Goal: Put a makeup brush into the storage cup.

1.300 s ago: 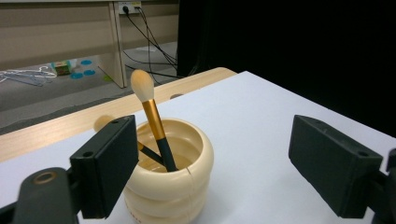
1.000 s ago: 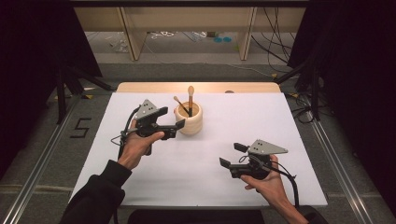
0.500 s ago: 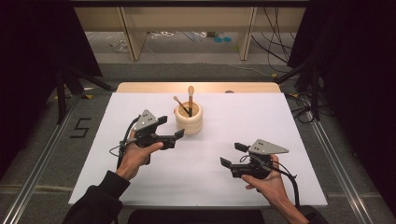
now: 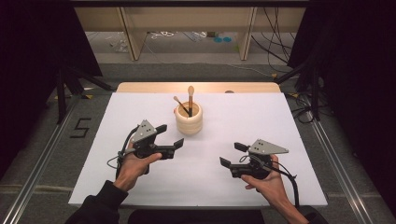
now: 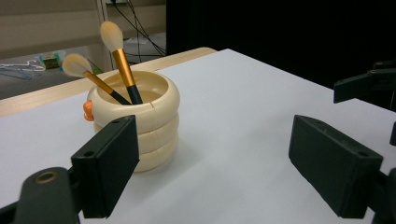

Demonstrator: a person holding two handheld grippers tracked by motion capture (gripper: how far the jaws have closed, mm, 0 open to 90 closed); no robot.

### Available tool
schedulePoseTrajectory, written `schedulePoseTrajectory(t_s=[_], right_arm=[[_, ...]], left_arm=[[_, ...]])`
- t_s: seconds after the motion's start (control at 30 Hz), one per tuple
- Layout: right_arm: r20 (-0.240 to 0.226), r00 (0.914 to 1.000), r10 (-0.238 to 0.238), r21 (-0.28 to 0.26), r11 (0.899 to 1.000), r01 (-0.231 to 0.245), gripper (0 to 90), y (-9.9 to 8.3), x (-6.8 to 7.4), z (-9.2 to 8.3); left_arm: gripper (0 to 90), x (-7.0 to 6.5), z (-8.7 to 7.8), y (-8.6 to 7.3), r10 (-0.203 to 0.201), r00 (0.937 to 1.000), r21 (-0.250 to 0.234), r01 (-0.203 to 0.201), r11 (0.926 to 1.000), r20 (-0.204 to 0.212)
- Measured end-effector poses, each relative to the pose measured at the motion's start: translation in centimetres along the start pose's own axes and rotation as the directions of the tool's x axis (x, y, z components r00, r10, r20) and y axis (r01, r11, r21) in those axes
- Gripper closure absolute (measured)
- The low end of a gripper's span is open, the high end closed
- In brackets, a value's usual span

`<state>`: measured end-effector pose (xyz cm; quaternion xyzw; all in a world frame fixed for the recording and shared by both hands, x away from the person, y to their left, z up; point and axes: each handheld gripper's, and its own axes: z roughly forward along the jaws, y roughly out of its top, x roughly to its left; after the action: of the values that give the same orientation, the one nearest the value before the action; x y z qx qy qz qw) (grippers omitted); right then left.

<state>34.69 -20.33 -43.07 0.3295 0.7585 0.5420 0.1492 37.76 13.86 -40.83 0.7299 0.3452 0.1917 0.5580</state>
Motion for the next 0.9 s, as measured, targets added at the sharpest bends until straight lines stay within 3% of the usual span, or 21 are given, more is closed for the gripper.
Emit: schedulePoseTrajectory(t_s=[0.3, 0.63, 0.9], right_arm=[[0.005, 1.0, -0.003, 0.012, 1.0, 0.002, 20.5, 0.0, 0.0, -0.2], [0.001, 1.0, 0.001, 0.001, 1.0, -0.001, 20.4, 0.1, 0.1, -0.2], [0.007, 1.0, -0.002, 0.011, 1.0, 0.002, 20.4, 0.1, 0.1, -0.3]], left_arm=[[15.9, -1.0, -1.0, -1.0, 0.007, 0.9998, 0.007, -0.007, 1.0, 0.02], [15.8, -1.7, -1.9, -2.0, 0.042, 0.9988, 0.026, -0.043, 0.9987, 0.025], [15.8, -2.5, -2.2, -2.8, 0.035, 0.9987, 0.039, -0.037, 0.9986, 0.036]])
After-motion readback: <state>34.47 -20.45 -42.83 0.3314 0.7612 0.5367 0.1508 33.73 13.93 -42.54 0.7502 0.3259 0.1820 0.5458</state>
